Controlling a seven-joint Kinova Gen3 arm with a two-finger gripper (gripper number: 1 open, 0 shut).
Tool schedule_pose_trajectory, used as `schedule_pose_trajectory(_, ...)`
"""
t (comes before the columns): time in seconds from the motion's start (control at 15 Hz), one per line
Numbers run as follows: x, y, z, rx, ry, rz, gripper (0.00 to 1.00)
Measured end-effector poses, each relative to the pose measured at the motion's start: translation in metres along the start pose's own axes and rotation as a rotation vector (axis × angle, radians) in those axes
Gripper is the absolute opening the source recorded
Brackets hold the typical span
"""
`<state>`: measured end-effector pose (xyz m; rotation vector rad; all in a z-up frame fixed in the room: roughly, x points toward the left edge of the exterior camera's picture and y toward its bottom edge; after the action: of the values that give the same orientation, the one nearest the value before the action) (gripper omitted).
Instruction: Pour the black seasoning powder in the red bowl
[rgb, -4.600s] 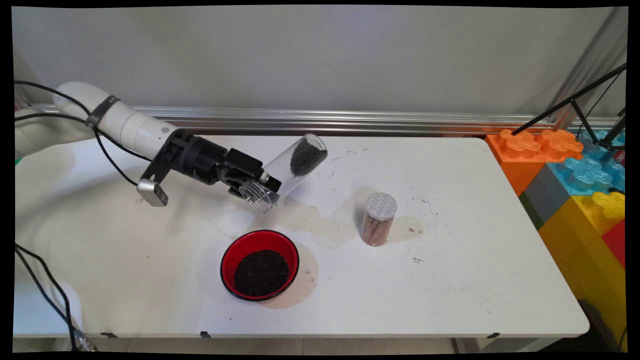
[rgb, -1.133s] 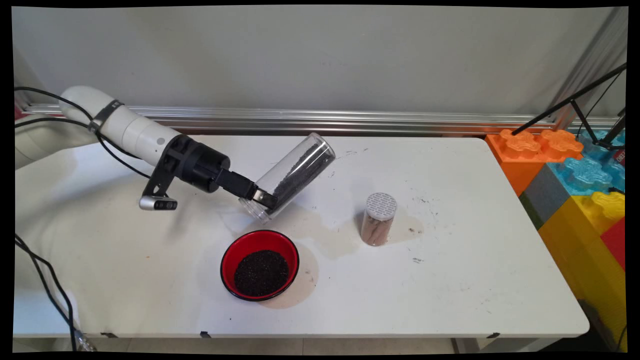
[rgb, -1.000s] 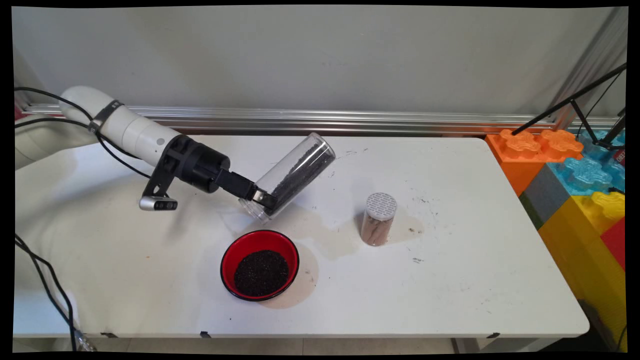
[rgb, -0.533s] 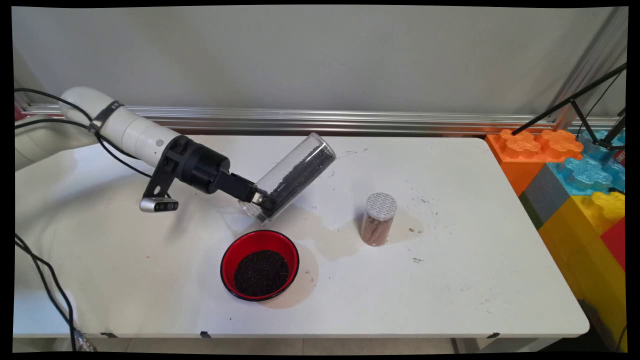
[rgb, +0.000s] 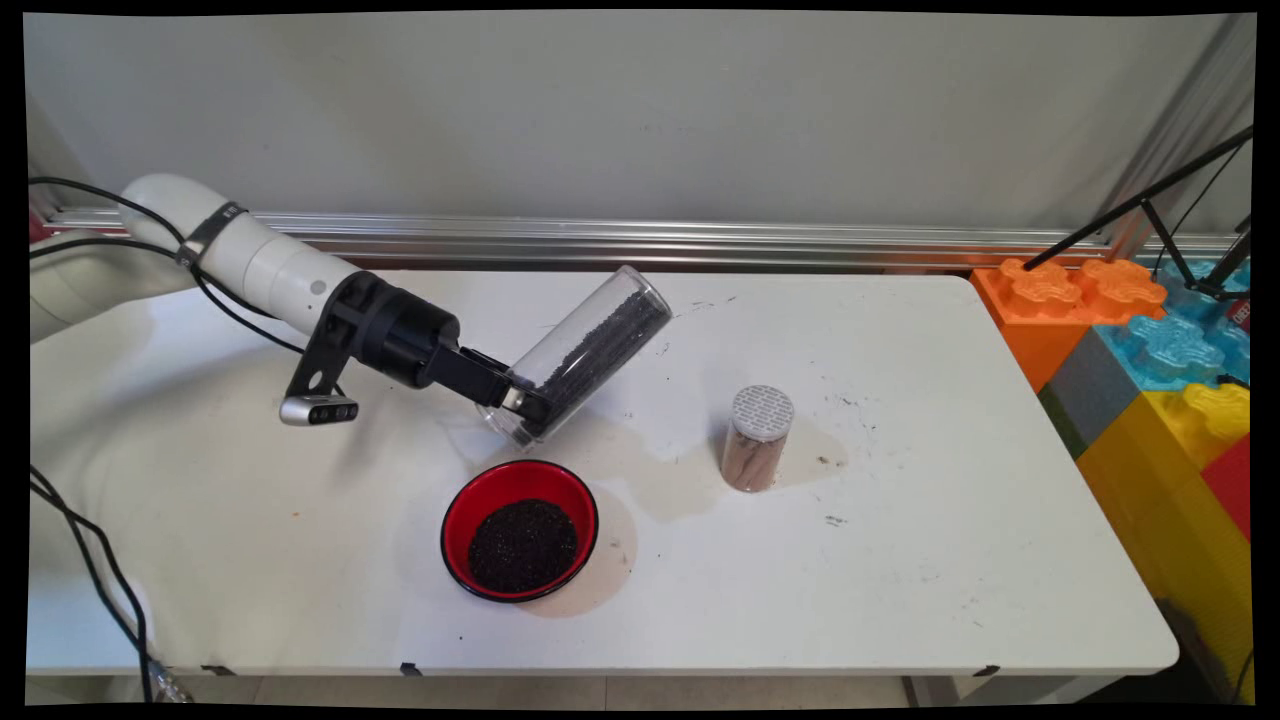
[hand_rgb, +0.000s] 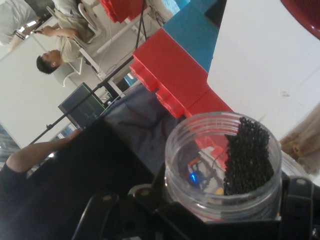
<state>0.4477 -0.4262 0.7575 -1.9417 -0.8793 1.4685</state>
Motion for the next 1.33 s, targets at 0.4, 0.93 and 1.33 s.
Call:
schedule_pose_trajectory(0.4, 0.0001, 0.0, -0.0001, 0.003, 0.002, 0.022, 0.0)
schedule_pose_trajectory(0.93, 0.0005, -0.0001, 0.0001, 0.007, 0.007, 0.038, 0.0)
schedule_pose_trajectory(1.33, 0.001, 0.0002, 0.0006, 0.007, 0.01, 0.043, 0.0)
